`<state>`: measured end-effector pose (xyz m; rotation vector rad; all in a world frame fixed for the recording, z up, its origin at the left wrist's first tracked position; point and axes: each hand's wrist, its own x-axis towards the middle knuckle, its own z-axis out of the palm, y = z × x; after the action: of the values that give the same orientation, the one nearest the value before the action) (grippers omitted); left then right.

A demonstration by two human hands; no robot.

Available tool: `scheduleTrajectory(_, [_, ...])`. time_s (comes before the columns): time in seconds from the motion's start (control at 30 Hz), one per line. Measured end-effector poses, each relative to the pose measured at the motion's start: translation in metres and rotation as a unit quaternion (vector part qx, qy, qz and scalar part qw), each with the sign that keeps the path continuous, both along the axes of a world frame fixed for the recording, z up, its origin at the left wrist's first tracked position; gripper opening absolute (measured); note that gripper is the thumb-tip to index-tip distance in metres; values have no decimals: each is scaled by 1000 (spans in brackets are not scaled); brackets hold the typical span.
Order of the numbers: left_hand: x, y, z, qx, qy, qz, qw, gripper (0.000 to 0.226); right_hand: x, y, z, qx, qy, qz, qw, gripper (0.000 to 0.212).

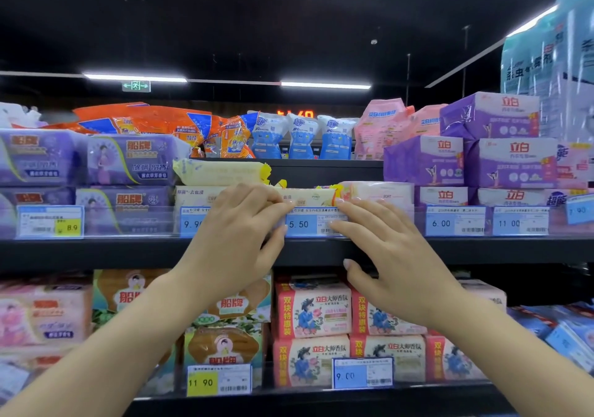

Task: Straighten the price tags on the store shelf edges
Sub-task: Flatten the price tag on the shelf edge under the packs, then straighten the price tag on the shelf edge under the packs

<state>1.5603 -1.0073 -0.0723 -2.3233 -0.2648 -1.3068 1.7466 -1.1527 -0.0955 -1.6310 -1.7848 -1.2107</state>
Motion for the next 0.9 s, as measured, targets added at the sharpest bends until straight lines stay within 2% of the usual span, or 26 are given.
scheduleTrajectory(0.33, [10, -21, 11, -18, -4, -9, 1000, 44, 10, -27, 1, 10, 42, 11, 999, 46])
scheduleTrajectory(0.9, [102, -117, -13, -16, 74, -138, 988, 48, 55, -148, -30, 17, 87, -112, 990, 49])
